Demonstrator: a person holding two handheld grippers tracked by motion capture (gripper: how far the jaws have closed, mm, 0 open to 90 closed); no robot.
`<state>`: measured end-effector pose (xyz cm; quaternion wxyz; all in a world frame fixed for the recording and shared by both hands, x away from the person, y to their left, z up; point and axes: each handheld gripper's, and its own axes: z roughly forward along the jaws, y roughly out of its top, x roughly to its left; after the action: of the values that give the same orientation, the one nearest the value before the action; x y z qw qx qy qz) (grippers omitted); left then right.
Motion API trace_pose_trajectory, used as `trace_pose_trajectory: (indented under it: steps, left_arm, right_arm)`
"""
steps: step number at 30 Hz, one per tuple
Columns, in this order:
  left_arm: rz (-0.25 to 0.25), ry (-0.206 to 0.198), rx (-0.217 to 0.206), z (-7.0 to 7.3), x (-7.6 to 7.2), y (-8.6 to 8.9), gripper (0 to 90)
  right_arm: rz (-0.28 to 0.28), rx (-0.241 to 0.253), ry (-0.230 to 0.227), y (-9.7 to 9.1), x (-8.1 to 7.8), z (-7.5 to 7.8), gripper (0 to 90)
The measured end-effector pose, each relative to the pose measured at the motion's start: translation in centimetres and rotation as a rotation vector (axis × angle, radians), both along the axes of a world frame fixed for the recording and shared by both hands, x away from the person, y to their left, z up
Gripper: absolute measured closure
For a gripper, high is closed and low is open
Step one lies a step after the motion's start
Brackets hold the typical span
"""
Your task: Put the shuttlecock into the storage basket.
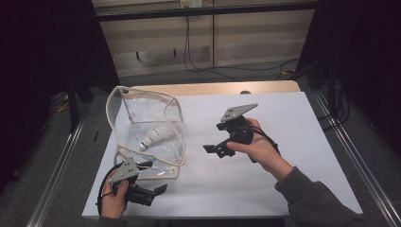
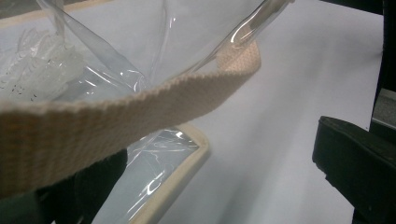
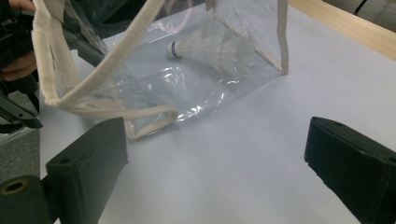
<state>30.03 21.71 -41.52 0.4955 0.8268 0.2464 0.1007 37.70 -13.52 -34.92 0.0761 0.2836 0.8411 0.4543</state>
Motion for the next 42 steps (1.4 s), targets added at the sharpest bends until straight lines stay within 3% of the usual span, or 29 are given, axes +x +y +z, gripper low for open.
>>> trace_pose_trajectory:
  steps: [17,42]
  left_arm:
    - [-0.001,0.0,0.001,0.0,0.0,0.0,3.2]
    - [0.002,-0.003,0.007,0.1,0.0,0.0,3.2]
  right_arm:
    - [-0.026,0.018,0.004,-2.1,-0.7,-2.1,4.5]
    - [-0.092,0.058,0.001,-7.5,-2.6,-4.8,4.3]
